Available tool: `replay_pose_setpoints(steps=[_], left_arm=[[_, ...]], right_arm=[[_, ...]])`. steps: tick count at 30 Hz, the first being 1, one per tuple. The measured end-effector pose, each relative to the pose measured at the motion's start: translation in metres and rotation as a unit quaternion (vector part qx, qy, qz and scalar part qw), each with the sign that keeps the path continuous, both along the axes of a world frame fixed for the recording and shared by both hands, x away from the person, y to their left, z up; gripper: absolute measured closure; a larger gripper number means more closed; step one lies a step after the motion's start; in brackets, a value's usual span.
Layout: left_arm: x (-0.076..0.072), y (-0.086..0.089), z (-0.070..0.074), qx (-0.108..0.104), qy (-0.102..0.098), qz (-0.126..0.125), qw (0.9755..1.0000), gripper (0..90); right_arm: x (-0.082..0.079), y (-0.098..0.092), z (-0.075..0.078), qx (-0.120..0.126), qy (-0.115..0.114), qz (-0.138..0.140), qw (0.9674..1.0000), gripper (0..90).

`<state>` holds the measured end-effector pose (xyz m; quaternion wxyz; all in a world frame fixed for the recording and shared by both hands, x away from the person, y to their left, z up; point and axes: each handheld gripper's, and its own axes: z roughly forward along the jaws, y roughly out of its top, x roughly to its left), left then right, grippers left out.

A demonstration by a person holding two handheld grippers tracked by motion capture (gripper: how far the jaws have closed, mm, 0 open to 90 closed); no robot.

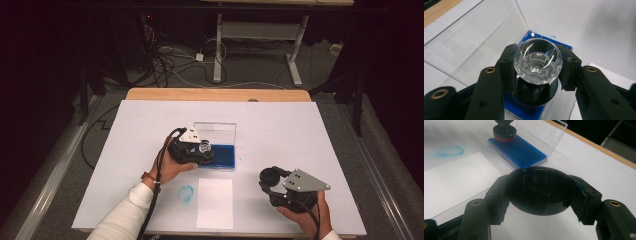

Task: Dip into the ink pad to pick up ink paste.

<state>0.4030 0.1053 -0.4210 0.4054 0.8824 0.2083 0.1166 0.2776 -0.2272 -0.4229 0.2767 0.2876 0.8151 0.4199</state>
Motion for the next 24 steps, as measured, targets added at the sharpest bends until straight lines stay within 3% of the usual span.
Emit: replay_pose_setpoints(steps=[24], left_arm=[[-0.02, 0.009, 0.029, -0.029, -0.03, -0.018, 0.999, 54.3]], right_arm=[[-0.001, -0.002, 0.003, 0.009, -0.005, 0.0, 0.9999, 38.3]])
